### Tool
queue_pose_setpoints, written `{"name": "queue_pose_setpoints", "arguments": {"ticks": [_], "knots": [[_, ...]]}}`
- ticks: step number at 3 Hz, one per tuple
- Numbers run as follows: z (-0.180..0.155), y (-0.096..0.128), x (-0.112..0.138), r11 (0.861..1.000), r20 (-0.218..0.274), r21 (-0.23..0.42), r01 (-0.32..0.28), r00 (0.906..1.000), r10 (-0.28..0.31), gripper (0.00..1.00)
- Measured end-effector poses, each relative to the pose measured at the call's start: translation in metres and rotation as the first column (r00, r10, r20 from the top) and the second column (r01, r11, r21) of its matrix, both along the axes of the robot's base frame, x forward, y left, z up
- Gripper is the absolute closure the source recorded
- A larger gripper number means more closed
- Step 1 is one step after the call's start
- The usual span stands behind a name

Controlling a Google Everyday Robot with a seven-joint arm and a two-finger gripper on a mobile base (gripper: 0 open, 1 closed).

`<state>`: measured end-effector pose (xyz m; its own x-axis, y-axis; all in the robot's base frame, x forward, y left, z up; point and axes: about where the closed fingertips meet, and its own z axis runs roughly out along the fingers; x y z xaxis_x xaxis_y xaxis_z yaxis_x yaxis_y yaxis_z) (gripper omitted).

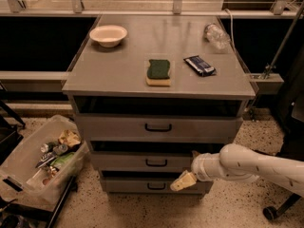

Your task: Open middle drawer

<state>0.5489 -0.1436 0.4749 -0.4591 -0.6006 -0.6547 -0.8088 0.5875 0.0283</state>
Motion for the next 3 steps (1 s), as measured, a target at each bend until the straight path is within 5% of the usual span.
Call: {"name": "queue_pose_setpoints", "arguments": {"ticks": [3], "knots": [[0.0076, 0.0003, 0.0083, 1.000, 0.045, -0.006, 0.019, 0.9988, -0.019, 0.00]]}}
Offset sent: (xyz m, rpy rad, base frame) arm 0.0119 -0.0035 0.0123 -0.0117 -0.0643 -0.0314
